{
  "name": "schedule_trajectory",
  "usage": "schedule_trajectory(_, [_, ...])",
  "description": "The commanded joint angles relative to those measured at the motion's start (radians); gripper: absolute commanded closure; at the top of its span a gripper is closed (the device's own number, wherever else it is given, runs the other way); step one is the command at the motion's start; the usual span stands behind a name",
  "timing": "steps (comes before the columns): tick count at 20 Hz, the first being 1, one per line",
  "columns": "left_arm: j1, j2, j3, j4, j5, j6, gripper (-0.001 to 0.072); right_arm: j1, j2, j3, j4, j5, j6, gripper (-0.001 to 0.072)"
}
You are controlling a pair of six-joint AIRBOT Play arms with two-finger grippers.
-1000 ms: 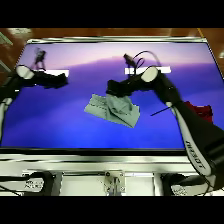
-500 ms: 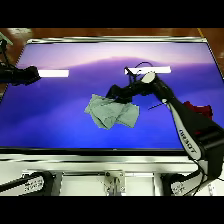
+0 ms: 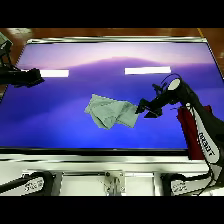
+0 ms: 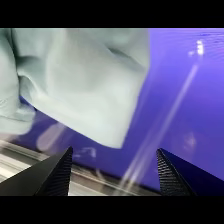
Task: Fold the shirts.
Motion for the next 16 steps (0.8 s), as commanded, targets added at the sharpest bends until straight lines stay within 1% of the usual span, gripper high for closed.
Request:
schedule_trajectory(1, [-0.053, 0.001, 0.000, -0.007, -0.009, -0.001, 0.0672, 0.028, -0.007, -0.126, 0.108, -0.226, -0.019, 0.0074])
schedule_trajectory(3, [-0.088, 0.001, 0.000, -0.007, -0.009, -0.001, 0.0673, 0.048, -0.036, -0.126, 0.132, -0.295, -0.019, 0.0074])
schedule_trajectory(5, [-0.116, 0.001, 0.000, -0.008, -0.009, -0.004, 0.0672, 0.060, -0.067, -0.125, 0.214, -0.344, -0.031, 0.0075])
schedule_trajectory(6, [-0.127, 0.001, 0.000, -0.008, -0.009, -0.004, 0.0673, 0.066, -0.080, -0.125, 0.266, -0.360, -0.053, 0.0126])
schedule_trajectory(7, [-0.134, 0.001, 0.000, -0.007, -0.009, -0.005, 0.0672, 0.068, -0.085, -0.125, 0.315, -0.373, -0.099, 0.0373])
schedule_trajectory(8, [-0.139, 0.001, 0.000, -0.007, -0.009, -0.004, 0.0672, 0.068, -0.080, -0.122, 0.360, -0.378, -0.171, 0.0658])
schedule_trajectory(9, [-0.142, 0.001, 0.000, -0.007, -0.008, -0.004, 0.0672, 0.062, -0.063, -0.105, 0.397, -0.361, -0.276, 0.0649])
schedule_trajectory(10, [-0.142, 0.001, 0.000, -0.007, -0.008, -0.004, 0.0672, 0.051, -0.032, -0.067, 0.388, -0.306, -0.357, 0.0649])
schedule_trajectory(11, [-0.143, 0.001, 0.000, -0.007, -0.008, -0.004, 0.0672, 0.035, 0.007, -0.013, 0.339, -0.235, -0.377, 0.0650])
schedule_trajectory(12, [-0.143, 0.000, 0.000, -0.007, -0.007, -0.003, 0.0672, 0.011, 0.054, 0.065, 0.246, -0.150, -0.336, 0.0650])
schedule_trajectory(13, [-0.143, 0.000, 0.000, -0.007, -0.005, -0.004, 0.0672, -0.018, 0.093, 0.156, 0.135, -0.055, -0.233, 0.0651])
schedule_trajectory(14, [-0.143, 0.000, 0.000, -0.007, 0.000, -0.004, 0.0672, -0.058, 0.124, 0.274, 0.004, 0.073, -0.105, 0.0651])
schedule_trajectory(15, [-0.143, 0.000, 0.000, -0.008, 0.001, -0.003, 0.0672, -0.105, 0.140, 0.407, -0.109, 0.232, -0.069, 0.0651])
schedule_trajectory(16, [-0.143, 0.000, 0.000, -0.007, 0.000, -0.003, 0.0672, -0.151, 0.144, 0.533, -0.203, 0.382, -0.067, 0.0651])
